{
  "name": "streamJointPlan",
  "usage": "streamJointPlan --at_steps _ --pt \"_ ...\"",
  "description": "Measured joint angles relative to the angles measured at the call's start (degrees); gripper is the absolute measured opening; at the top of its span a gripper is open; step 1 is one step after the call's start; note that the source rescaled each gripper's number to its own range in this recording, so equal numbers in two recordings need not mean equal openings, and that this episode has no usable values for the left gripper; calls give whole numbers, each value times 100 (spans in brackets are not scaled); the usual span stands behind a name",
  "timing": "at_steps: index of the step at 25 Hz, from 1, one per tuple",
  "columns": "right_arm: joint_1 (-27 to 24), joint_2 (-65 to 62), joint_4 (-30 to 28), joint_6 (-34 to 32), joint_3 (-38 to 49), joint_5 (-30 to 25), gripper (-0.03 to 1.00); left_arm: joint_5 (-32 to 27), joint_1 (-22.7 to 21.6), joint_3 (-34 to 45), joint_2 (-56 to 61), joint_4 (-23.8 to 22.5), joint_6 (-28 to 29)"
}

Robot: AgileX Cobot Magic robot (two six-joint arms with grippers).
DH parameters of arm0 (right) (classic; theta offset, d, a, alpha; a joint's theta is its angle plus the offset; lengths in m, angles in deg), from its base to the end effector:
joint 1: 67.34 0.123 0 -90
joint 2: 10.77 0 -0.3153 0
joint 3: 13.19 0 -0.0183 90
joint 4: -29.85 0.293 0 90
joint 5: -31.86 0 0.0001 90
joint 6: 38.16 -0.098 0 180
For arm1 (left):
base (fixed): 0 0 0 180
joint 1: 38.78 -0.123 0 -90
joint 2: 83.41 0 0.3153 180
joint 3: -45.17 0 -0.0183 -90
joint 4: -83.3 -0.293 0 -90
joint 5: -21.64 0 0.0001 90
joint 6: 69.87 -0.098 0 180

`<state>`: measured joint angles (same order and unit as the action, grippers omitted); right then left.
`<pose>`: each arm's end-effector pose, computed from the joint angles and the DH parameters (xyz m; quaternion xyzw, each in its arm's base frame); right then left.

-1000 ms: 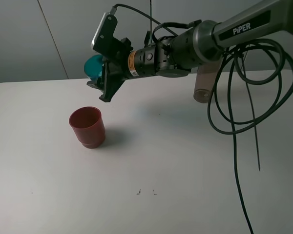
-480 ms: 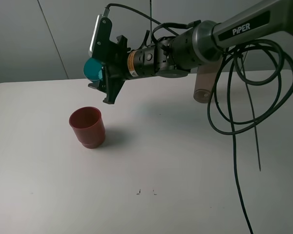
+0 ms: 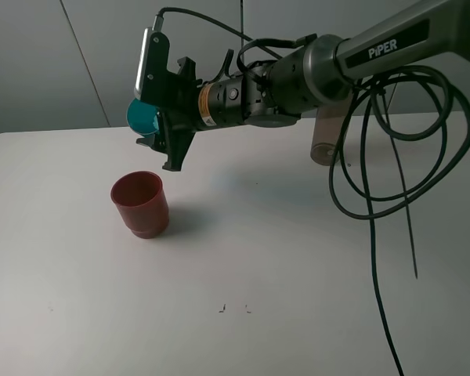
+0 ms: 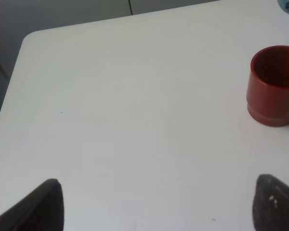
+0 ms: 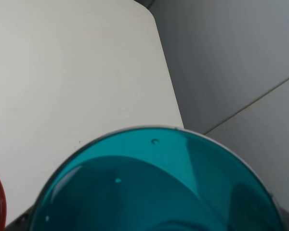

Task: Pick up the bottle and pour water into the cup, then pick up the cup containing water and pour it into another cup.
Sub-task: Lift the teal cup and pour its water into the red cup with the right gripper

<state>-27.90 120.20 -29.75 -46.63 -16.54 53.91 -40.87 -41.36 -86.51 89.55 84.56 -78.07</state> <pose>0.3917 0.3632 0.1560 -0.6468 0.5379 0.0943 0.5324 0.0044 -0.0017 0.2974 0.0427 0.8555 0.0375 0.5147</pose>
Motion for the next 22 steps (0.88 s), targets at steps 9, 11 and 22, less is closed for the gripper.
streamJointPlan --at_steps 9,11,22 --pt "70 0 0 35 0 0 8 0 0 0 0 0 0" --pt "93 0 0 45 0 0 8 0 0 0 0 0 0" --pt "105 70 197 231 -69 0 8 0 0 0 0 0 0"
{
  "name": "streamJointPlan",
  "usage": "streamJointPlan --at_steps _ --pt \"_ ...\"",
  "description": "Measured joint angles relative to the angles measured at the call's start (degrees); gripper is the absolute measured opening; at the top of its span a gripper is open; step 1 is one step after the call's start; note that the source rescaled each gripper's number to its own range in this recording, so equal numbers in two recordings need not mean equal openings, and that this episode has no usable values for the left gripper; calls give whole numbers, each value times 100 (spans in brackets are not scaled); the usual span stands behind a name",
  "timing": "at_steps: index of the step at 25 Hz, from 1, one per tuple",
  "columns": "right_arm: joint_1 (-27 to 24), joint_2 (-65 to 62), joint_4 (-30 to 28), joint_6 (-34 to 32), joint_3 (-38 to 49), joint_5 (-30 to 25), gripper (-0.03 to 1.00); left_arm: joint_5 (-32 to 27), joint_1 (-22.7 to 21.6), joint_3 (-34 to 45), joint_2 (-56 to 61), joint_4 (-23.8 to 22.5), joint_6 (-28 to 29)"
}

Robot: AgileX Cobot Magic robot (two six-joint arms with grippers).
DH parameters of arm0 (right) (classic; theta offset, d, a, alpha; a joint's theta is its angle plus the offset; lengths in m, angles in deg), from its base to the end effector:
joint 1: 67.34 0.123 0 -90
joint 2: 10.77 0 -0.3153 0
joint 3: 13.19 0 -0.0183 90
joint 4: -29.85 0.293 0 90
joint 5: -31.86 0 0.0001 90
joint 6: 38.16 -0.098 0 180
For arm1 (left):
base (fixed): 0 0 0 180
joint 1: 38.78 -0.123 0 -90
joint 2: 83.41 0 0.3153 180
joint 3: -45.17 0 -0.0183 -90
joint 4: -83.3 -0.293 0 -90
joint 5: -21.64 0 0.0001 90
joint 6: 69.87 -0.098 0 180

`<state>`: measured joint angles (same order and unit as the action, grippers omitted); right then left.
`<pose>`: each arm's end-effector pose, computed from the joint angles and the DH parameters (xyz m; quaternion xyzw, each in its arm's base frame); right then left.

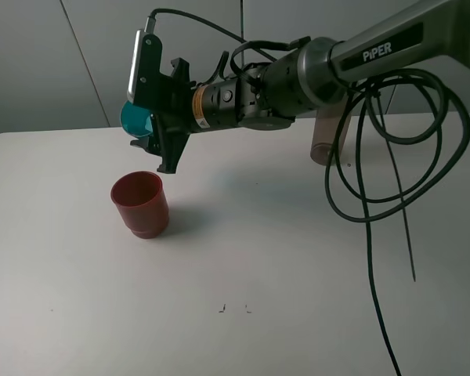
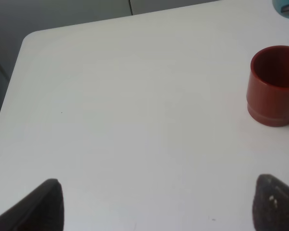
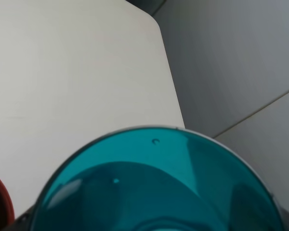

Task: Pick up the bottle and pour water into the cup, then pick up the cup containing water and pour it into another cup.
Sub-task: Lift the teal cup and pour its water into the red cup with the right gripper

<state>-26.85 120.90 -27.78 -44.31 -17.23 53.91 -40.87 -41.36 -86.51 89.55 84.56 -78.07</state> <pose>0.3881 0.3721 0.1542 -0.6505 0.5294 0.0940 0.5365 0.0044 -0.0017 0.2974 0.0427 0.8555 0.0375 0.5147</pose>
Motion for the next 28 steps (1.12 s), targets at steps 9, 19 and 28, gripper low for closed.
streamJointPlan --at_steps 9,19,28 --pt "0 175 34 64 -241 0 8 0 0 0 0 0 0" --pt "0 235 103 481 -274 0 8 0 0 0 0 0 0" --pt "0 235 103 1390 -274 0 8 0 0 0 0 0 0"
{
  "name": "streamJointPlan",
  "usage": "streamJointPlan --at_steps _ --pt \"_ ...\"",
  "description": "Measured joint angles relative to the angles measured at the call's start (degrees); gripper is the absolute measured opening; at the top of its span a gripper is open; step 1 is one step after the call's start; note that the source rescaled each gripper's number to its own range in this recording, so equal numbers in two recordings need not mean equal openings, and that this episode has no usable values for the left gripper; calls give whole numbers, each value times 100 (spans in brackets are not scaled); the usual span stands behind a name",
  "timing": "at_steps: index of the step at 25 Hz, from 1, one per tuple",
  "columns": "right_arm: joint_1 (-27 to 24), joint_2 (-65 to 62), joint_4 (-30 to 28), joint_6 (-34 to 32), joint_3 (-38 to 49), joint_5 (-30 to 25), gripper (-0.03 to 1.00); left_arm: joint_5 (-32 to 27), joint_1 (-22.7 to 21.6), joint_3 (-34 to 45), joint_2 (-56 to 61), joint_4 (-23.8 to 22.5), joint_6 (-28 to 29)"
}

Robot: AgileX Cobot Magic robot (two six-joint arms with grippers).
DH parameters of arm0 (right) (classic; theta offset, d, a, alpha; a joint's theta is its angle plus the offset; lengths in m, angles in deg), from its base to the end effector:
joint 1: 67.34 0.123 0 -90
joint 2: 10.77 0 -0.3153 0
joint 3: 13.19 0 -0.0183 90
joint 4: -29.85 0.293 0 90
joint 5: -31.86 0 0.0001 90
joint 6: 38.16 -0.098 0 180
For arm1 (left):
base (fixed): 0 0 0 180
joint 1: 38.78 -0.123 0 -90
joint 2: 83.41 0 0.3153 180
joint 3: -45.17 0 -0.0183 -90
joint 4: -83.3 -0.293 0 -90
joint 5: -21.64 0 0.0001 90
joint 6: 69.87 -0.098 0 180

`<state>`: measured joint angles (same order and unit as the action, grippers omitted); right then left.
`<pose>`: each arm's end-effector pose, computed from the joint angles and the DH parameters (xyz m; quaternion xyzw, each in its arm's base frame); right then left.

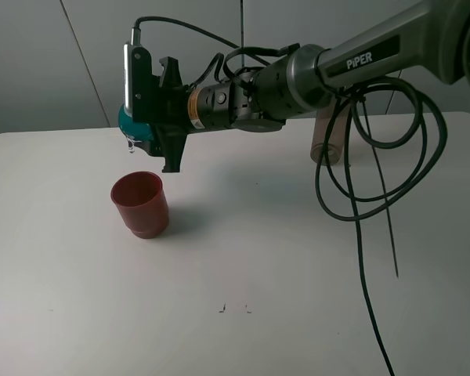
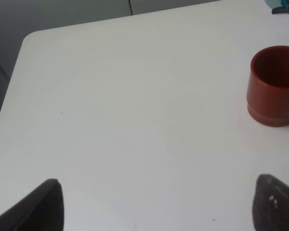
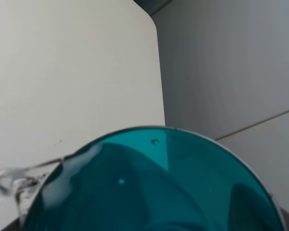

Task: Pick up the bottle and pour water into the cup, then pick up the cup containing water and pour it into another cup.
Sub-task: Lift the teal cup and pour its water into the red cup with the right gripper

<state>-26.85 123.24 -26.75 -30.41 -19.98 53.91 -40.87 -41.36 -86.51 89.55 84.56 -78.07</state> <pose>0.3969 0.3791 0.1482 -0.7030 0.4515 0.0302 0.5487 0.0044 -0.0017 0.2974 0.0427 0.8555 0.0375 0.5147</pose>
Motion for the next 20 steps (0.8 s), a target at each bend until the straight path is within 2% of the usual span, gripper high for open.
streamJointPlan --at_steps 7,20 --pt "12 0 11 783 0 0 8 0 0 0 0 0 0" --pt "46 0 143 1740 0 0 8 0 0 0 0 0 0"
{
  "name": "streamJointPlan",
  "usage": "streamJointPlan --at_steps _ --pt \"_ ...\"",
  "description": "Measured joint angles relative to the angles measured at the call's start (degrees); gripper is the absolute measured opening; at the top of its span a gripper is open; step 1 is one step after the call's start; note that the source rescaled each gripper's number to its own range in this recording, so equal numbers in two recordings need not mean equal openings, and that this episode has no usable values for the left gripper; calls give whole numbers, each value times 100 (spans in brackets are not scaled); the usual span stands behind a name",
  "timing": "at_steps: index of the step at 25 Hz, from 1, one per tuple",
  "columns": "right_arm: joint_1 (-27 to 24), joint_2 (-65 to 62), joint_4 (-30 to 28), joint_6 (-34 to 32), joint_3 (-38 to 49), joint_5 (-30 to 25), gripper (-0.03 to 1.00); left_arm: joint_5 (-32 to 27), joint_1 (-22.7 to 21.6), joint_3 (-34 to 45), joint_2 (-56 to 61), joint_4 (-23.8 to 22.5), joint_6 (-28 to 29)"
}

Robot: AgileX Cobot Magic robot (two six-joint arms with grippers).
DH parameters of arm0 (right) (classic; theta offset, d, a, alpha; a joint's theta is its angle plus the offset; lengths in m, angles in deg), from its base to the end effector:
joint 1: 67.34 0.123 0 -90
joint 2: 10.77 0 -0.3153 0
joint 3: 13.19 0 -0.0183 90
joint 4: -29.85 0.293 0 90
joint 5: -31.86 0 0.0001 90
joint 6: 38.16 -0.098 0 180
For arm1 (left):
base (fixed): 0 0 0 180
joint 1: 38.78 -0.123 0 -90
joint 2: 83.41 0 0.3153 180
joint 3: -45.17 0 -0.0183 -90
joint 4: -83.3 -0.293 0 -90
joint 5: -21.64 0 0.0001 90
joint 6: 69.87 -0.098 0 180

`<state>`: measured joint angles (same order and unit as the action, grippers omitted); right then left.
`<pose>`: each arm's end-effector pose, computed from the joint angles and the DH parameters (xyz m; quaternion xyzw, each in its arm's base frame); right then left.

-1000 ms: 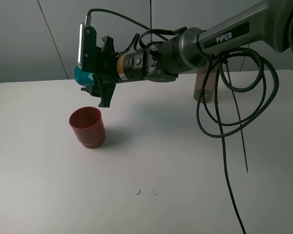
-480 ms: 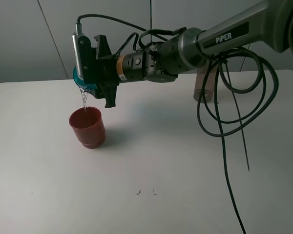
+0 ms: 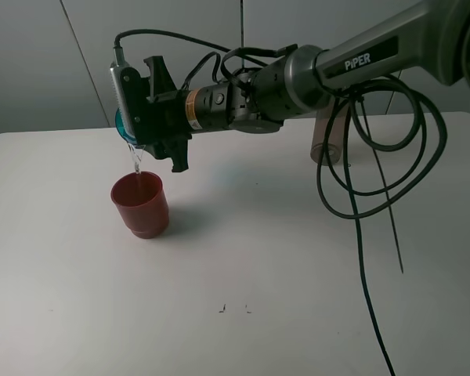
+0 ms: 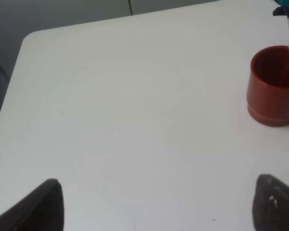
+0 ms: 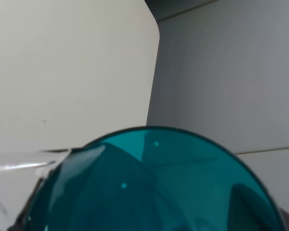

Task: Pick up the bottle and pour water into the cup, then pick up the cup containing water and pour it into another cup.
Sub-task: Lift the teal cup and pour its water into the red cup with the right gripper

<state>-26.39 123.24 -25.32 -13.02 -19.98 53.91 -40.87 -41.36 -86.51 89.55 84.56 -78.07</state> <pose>0.3945 0.3822 0.1488 -0.7582 0.3466 -0.0475 0.5503 0.0044 -0.0017 0.2974 0.0427 0.8555 0.0375 0.5147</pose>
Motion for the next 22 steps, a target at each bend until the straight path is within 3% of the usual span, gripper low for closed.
streamJointPlan --at_steps 22 --pt "13 0 24 1603 0 87 8 0 0 0 0 0 11"
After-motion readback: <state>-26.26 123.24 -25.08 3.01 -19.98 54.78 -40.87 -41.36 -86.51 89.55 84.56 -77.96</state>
